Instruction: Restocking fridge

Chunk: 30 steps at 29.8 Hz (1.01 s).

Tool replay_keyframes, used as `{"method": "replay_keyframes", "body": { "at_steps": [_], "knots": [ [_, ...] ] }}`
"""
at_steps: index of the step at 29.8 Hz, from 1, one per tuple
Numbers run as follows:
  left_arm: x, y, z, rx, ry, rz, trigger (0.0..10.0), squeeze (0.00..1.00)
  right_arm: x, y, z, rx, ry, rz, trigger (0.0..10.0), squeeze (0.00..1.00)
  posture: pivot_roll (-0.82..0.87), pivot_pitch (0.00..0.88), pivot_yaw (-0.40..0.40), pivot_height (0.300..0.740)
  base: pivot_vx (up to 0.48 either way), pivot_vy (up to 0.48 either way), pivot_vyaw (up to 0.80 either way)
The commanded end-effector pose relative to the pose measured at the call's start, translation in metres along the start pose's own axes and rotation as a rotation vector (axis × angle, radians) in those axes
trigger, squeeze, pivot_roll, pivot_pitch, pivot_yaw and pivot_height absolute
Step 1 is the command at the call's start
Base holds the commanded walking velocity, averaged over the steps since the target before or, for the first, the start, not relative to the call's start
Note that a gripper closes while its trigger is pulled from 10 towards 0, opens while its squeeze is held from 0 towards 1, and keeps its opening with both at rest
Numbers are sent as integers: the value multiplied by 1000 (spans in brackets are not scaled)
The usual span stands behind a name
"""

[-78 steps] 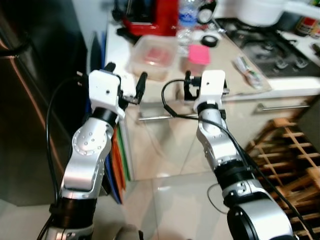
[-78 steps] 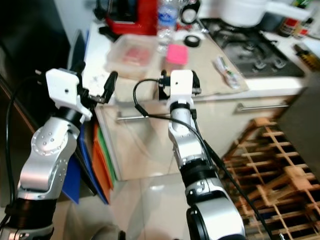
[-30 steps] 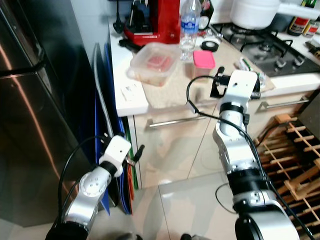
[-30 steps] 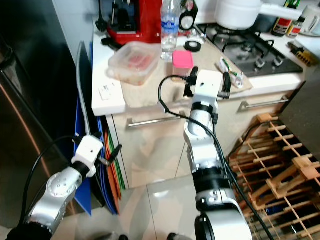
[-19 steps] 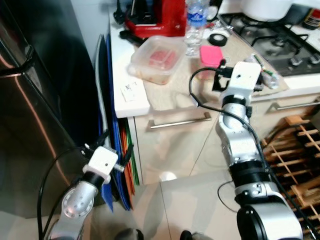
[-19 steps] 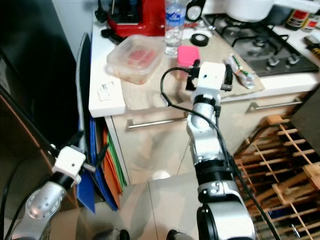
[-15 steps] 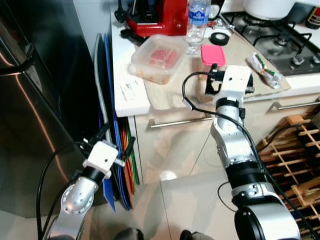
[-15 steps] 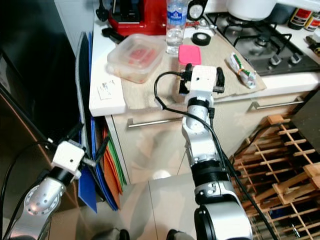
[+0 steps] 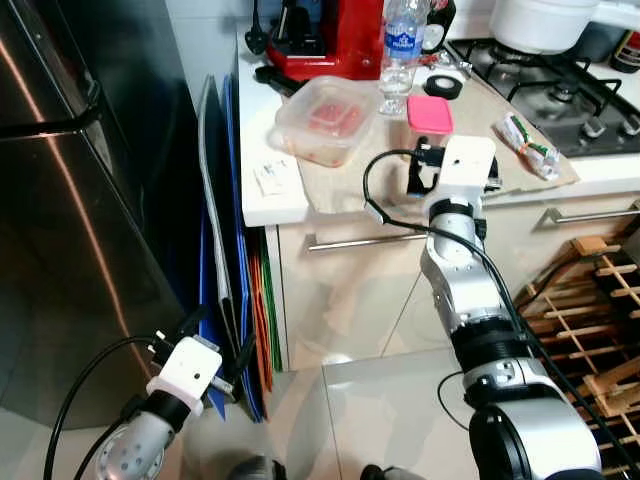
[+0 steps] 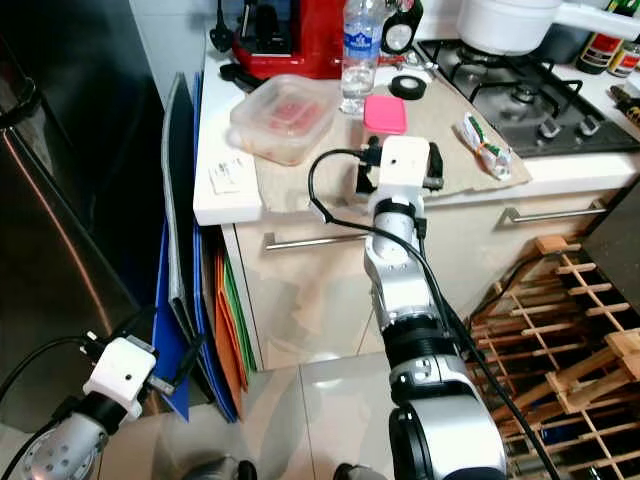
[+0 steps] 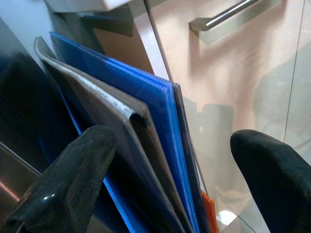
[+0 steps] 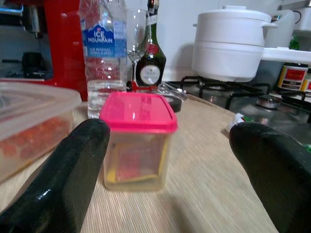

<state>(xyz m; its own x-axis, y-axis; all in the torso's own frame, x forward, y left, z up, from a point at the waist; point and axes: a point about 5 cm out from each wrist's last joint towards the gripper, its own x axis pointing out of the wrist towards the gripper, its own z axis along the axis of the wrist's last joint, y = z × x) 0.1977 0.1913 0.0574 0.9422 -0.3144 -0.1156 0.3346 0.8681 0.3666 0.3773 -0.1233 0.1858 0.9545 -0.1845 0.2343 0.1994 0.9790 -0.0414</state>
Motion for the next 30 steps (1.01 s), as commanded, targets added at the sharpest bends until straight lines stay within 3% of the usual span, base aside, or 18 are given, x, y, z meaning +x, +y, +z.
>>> {"method": "replay_keyframes", "body": {
  "at_steps": [1, 4, 5, 12, 22, 30],
  "knots": [
    [0, 0, -1, 1, 18, -2, 10000, 0, 3, -3, 0, 9, 6, -4, 10000, 0, 247, 77, -16, 740, 0, 0, 0],
    [-3, -6, -6, -16, 62, -36, 10000, 0, 5, -3, 0, -1, 9, 1, 10000, 0, 248, 81, -17, 740, 0, 0, 0],
    [-7, -11, -14, -27, 120, -78, 10000, 0, 7, -4, 0, -10, 13, 3, 10000, 0, 249, 84, -17, 740, 0, 0, 0],
    [-15, -14, -33, -42, 291, -139, 10000, 0, 11, -5, -1, -19, 22, -1, 10000, 0, 254, 89, -15, 740, 0, 0, 0],
    [-9, -17, -37, -68, 395, -172, 10000, 0, 15, -7, -2, -16, 39, -3, 10000, 0, 256, 93, -9, 740, 0, 0, 0],
    [-17, -22, -47, -43, 519, -249, 10000, 0, 19, -8, -3, -18, 61, 9, 10000, 0, 262, 96, -5, 740, 0, 0, 0]
  ]
}}
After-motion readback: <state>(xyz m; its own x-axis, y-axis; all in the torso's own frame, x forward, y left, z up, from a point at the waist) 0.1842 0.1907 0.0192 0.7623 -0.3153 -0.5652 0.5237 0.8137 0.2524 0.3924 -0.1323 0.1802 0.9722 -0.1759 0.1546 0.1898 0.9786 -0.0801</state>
